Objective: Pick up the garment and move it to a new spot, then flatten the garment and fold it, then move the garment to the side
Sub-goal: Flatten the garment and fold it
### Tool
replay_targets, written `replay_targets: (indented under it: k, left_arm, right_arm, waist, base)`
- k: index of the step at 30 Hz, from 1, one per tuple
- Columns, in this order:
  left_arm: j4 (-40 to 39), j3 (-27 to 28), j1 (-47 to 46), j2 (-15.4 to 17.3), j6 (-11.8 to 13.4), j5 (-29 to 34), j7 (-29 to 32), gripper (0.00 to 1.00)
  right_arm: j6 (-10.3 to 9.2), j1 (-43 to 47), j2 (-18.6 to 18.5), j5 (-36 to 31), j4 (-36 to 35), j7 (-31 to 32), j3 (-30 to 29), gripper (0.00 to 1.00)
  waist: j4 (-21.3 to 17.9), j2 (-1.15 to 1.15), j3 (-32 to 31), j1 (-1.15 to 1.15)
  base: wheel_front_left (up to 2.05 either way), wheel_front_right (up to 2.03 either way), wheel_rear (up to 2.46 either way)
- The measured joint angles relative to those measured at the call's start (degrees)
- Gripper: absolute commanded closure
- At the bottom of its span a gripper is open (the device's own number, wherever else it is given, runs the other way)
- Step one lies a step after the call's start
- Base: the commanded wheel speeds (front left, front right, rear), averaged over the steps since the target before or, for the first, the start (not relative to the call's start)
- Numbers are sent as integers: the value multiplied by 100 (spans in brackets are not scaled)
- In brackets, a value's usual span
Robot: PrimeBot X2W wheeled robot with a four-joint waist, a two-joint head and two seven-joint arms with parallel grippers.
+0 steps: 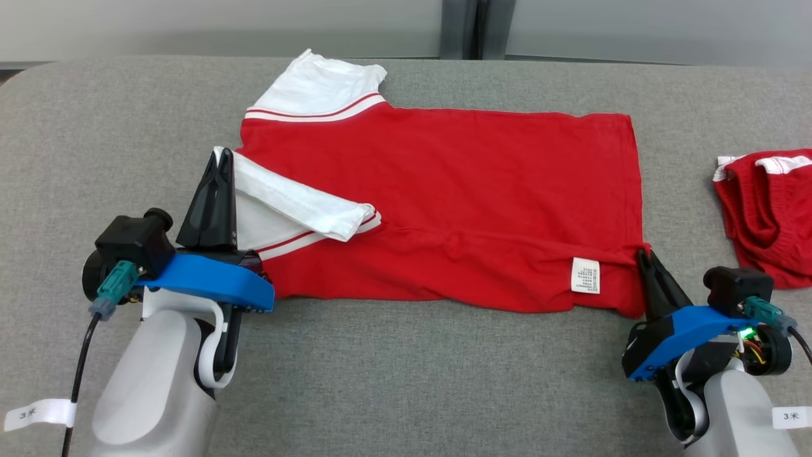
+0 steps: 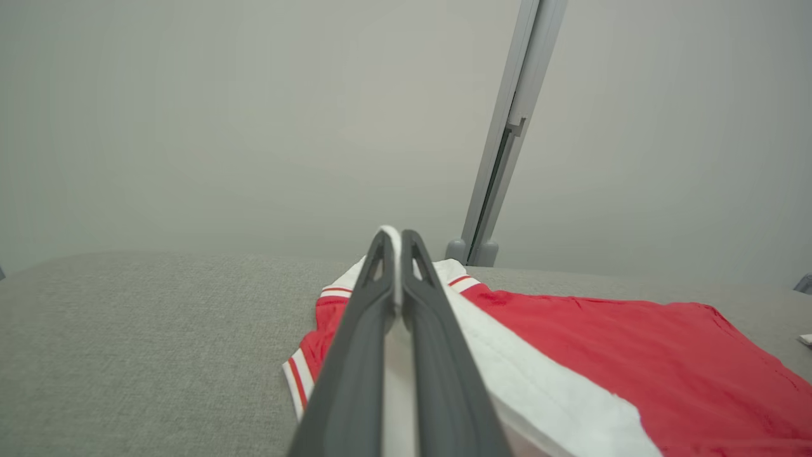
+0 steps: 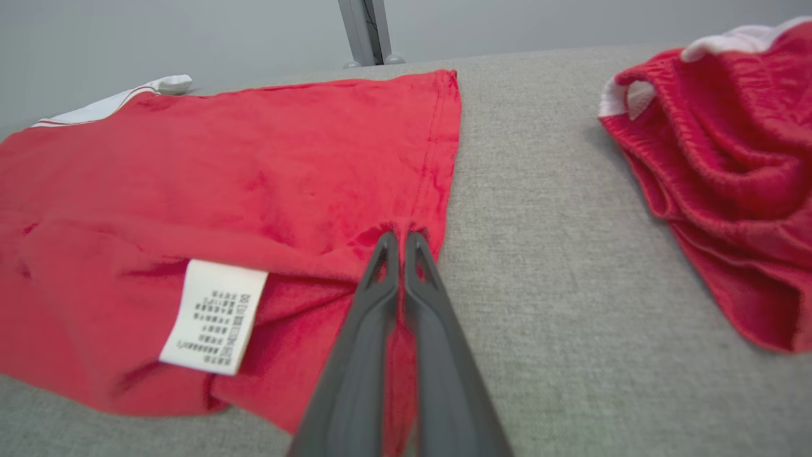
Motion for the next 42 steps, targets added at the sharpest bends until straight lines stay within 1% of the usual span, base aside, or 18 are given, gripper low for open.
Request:
replay_targets:
  k: [3,4,5,6,7,8,14,20,24,27,30,35,42]
  left_arm:
    - [115,77,-86,-88,-60,122,-1,100]
    - [142,103,-118,-127,-87,172,-1,100]
    - [162,137,-143,-163,-110,215,-1,100]
    - [171,177,-153,-196,-121,266,-1,84]
    - [185,212,-152,-227,-146,324,-1,54]
    - [189,248,-151,-260,-163,380,-1,0]
    - [110,465,52,-410,-299,617,-1,0]
    - [-59,657,649,-476,-409,609,-2,0]
    - [113,699,1187,-427,-436,388,40,0]
    - [287,756,1531,-323,-428,235,409,0]
    - [338,880,1730,-374,-361,-62,730,0]
    - [387,1036,1757,-512,-338,-501,1145,0]
    - [610,1169,1484,-543,-336,-784,1374,0]
  right_arm:
    - [0,-103,0,7,120,-107,44,100]
    - [0,-138,0,4,137,-159,59,89]
    - [0,-169,0,1,146,-207,68,61]
    - [0,-192,0,0,152,-254,77,26]
    - [0,-212,-1,0,153,-288,82,0]
    - [0,-225,0,-1,146,-333,85,0]
    - [0,-164,-1,-60,-116,-533,44,0]
    - [0,258,-1,-133,-609,-498,37,0]
    - [0,618,-1,-201,-916,-344,22,0]
    - [0,859,0,-210,-1055,-203,-10,0]
    - [0,994,0,-204,-1129,-97,-71,0]
    - [0,1066,0,-257,-1159,-12,-116,0]
    - [0,995,0,-264,-1167,77,-25,0]
  waist:
    - [-29,0,29,0]
    - [-36,0,35,0]
    - [-41,0,40,0]
    - [-43,0,42,0]
    - [-44,0,41,0]
    - [-46,0,41,-1]
    - [-14,0,-25,0]
    - [45,0,-227,-1]
    - [92,0,-387,-2]
    - [117,0,-473,-2]
    - [139,0,-514,-3]
    - [147,0,-510,-2]
    - [37,0,-359,-2]
  base:
    - [0,0,0]
    - [0,0,0]
    - [0,0,0]
    - [0,0,0]
    - [0,0,0]
    - [0,0,0]
    - [0,0,0]
    - [0,0,0]
    - [0,0,0]
    - [0,0,0]
    - [0,0,0]
    - [0,0,0]
    - [0,0,0]
